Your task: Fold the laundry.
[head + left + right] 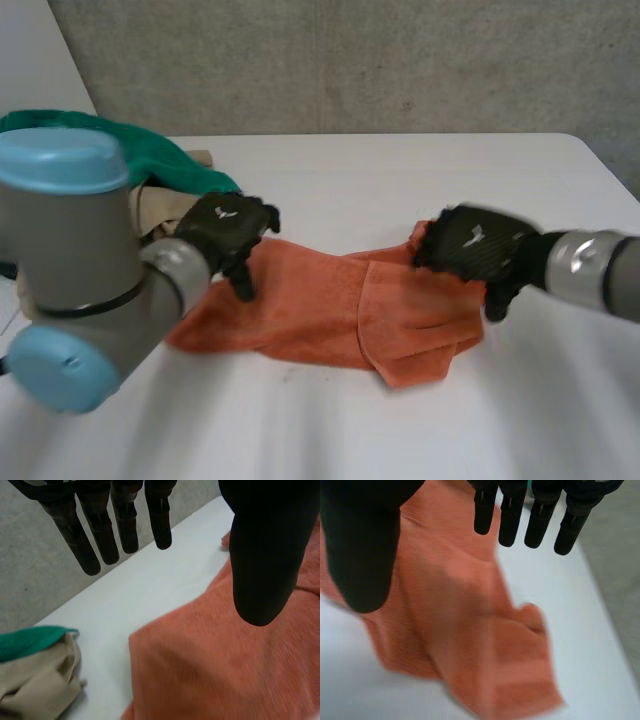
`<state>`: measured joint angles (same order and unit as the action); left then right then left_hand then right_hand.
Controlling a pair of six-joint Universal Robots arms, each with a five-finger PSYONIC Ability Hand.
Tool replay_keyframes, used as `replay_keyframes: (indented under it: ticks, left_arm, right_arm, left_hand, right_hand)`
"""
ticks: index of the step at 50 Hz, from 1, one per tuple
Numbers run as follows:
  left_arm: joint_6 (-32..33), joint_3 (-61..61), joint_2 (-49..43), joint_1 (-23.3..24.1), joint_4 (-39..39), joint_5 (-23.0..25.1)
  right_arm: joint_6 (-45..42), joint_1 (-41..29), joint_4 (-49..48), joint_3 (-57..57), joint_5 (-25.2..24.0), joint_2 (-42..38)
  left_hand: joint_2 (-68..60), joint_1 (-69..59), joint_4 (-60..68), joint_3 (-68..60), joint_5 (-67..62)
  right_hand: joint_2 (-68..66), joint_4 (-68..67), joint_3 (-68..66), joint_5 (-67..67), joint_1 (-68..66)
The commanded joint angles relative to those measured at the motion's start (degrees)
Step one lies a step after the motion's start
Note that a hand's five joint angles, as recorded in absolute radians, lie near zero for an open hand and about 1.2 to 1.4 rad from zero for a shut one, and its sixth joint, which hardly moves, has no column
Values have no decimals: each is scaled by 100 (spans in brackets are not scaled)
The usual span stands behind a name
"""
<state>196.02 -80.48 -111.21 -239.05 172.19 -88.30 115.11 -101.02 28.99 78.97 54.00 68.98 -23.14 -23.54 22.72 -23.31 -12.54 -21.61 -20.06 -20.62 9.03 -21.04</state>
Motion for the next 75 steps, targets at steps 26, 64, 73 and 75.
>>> replay_keyframes:
  ticks: [26, 64, 73, 75]
  left_arm:
    - [-73, -1253, 646, -556, 1009, 788]
    - [296, 1739, -9, -19, 1920, -821]
    - [560, -133, 556, 130, 2961, -882]
    - [674, -678, 504, 270, 2908, -891]
  right_arm:
    - [1724, -1351, -1141, -726, 287, -284]
    - [4123, -84, -3142, -1761, 1338, 38]
    - [4608, -120, -4550, -633, 2124, -236]
    - [4530, -120, -4595, -217, 2001, -201]
  left_hand:
    - [13, 54, 28, 31, -46]
    - [-5686, -5646, 5728, -5669, -5746]
    - [-5686, -5646, 5728, -5669, -5746]
    - [-5686, -5646, 5728, -5669, -5746]
  right_hand:
    - [-5839, -5994, -5938, 6097, -5896]
    - [-5839, -5994, -5938, 6097, -5896]
    - [-5839, -5994, -5938, 6097, -5896]
    - [-5839, -5994, -5938, 6097, -5896]
